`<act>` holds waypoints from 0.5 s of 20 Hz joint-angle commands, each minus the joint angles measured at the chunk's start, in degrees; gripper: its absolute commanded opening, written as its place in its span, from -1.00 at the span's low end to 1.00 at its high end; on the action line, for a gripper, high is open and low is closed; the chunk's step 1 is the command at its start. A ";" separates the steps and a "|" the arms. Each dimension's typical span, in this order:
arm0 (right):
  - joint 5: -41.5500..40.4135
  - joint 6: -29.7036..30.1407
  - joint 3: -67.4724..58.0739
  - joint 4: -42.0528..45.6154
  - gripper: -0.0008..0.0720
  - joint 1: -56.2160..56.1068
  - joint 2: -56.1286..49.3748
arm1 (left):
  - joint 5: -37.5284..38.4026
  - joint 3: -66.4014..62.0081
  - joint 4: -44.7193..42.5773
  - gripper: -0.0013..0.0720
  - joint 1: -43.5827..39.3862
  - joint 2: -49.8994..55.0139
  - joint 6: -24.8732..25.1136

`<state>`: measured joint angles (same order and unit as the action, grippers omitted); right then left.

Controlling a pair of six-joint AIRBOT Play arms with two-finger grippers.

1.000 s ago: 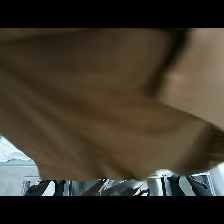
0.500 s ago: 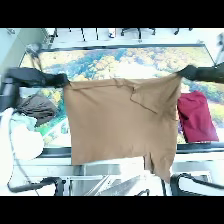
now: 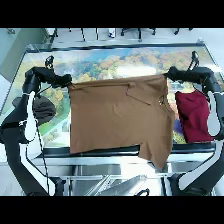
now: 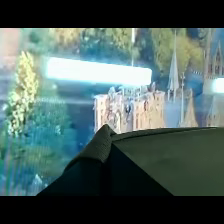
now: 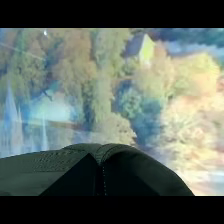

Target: Fold the shirts.

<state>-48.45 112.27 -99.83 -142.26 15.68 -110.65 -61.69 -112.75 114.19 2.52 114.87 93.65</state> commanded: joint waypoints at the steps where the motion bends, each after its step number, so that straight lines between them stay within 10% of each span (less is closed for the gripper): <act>1: -5.53 -2.14 -7.26 5.77 -0.91 0.04 -1.95 | -4.59 -5.07 -0.70 -0.93 0.24 1.79 -2.23; 10: -20.22 -6.73 -6.95 34.64 -0.91 -1.90 0.96 | -16.04 2.10 -7.17 -0.93 -3.10 -1.64 -2.91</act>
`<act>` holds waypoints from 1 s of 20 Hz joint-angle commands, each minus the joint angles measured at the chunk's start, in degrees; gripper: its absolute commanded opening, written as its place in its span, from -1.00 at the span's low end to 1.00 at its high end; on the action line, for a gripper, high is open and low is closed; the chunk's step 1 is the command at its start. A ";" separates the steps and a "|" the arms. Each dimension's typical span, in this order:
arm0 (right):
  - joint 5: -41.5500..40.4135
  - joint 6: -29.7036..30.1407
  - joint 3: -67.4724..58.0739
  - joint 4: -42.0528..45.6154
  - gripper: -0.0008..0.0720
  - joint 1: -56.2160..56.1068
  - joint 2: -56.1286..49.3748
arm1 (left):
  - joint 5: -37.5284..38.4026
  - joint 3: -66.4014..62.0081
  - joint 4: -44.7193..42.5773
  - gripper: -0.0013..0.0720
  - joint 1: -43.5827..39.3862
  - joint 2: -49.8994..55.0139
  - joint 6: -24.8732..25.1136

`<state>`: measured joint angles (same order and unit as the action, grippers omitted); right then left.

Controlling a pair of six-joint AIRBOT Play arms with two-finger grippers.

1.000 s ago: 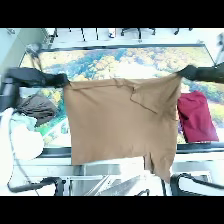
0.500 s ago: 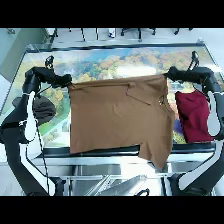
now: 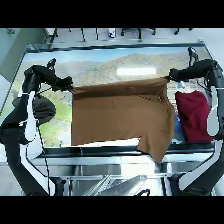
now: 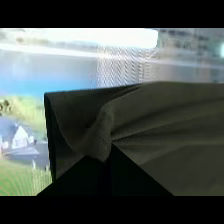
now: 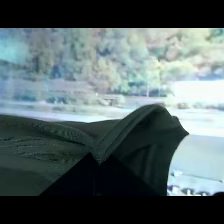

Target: Fold the shirts.

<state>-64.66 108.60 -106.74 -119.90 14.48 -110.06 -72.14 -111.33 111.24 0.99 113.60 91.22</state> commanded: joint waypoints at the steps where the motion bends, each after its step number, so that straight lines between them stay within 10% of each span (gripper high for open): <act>1: -3.48 -3.67 0.79 14.43 -0.91 -1.01 0.35 | -6.75 0.72 -7.76 -0.93 -2.73 -0.31 -1.25; 20: 1.03 -8.83 9.73 14.34 -0.90 -1.86 -1.33 | -8.76 0.66 -15.13 -0.93 -6.27 2.84 -4.11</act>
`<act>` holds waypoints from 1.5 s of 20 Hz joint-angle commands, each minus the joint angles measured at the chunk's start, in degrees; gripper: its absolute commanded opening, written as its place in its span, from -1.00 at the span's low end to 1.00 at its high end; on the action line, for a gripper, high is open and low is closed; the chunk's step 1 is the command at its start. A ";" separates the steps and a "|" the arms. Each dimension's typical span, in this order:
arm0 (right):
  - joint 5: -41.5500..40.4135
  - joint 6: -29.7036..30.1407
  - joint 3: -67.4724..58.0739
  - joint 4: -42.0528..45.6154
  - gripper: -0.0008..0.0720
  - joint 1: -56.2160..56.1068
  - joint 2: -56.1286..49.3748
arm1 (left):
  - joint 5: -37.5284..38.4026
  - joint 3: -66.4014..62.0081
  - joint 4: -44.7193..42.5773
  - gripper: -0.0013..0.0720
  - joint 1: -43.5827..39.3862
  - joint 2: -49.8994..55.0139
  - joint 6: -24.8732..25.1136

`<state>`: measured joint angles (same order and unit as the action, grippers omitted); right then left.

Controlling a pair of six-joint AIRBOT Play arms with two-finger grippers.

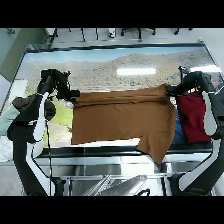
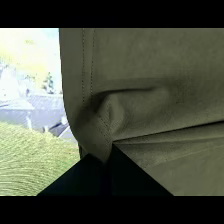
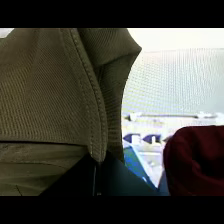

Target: Fold the shirts.

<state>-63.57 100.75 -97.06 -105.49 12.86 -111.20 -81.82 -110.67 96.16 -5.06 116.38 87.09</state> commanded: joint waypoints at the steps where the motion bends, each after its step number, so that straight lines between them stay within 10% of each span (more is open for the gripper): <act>1: -0.04 -0.98 0.04 -0.09 -0.90 -0.26 -0.20 | 1.44 0.00 -0.04 -0.93 -0.66 0.07 0.02; 4: -0.04 -0.94 0.00 -0.09 -0.85 -0.35 -0.15 | 2.86 -0.02 -0.07 -0.93 -1.44 0.04 0.02; 5: -0.07 -0.96 -0.04 -0.15 -0.45 -0.37 -0.13 | 2.99 -0.07 -0.07 -0.93 -1.46 0.04 0.02; 6: -0.50 -0.96 -0.09 -0.28 0.03 -0.55 -0.02 | 2.69 -0.50 -0.07 -0.45 -1.46 0.04 0.02; 8: -2.58 -0.98 -0.33 -0.26 0.12 -0.59 1.09 | 0.13 -2.75 -0.07 0.88 -1.46 0.04 -0.02; 17: -17.46 -3.87 0.02 1.81 0.09 6.25 20.13 | -11.39 6.67 0.04 0.88 4.48 -16.20 0.44; 23: -17.40 -1.92 29.99 -6.54 0.08 19.02 36.26 | 1.86 45.66 19.39 0.83 9.81 -29.33 9.92; 30: -15.26 2.45 51.89 -11.39 0.08 28.44 40.70 | 3.30 56.74 20.98 0.83 9.97 -29.81 13.66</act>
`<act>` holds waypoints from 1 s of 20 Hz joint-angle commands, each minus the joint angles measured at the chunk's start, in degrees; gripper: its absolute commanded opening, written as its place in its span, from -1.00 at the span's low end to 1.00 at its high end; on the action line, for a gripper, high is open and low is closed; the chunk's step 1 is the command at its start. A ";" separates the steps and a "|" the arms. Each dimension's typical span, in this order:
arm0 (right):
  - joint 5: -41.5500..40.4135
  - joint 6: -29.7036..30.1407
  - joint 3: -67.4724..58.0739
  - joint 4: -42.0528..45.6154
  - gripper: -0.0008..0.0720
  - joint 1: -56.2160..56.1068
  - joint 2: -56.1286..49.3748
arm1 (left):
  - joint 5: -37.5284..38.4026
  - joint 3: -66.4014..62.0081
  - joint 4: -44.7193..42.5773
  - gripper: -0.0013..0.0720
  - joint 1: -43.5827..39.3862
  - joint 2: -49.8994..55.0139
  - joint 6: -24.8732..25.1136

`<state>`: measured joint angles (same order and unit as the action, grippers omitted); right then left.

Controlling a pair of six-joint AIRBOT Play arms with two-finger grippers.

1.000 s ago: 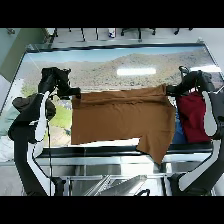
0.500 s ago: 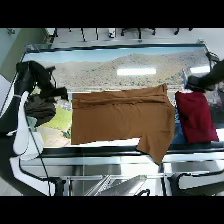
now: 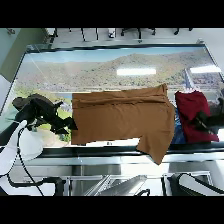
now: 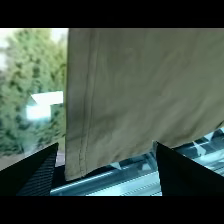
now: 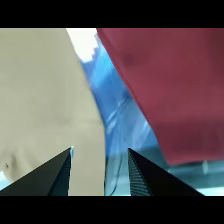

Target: Fold the shirts.

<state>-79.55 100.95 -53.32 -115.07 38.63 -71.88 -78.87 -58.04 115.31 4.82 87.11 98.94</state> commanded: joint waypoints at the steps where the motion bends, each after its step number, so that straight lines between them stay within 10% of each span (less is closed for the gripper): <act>1: 1.57 2.60 10.43 -1.84 0.09 2.67 1.38 | -0.35 4.48 1.88 0.83 0.09 -0.55 1.81; 6: 6.14 5.81 19.41 -8.22 0.36 2.32 1.33 | 0.76 6.80 1.99 0.83 -0.02 -0.52 1.79; 11: 10.58 5.79 23.28 -8.55 0.38 -2.40 -0.22 | 2.95 7.30 1.99 -0.93 -0.02 -0.55 2.71; 15: 11.67 6.88 23.39 -11.47 0.37 -9.42 -4.70 | 3.67 7.30 1.88 -0.93 0.00 -0.55 3.26; 20: 10.45 10.25 22.82 -13.55 -0.91 -12.04 -3.98 | 3.58 6.03 0.79 -0.93 0.28 -0.59 2.23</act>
<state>-68.88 109.78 -30.26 -127.48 28.05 -76.23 -75.33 -51.22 116.99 4.91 86.59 102.06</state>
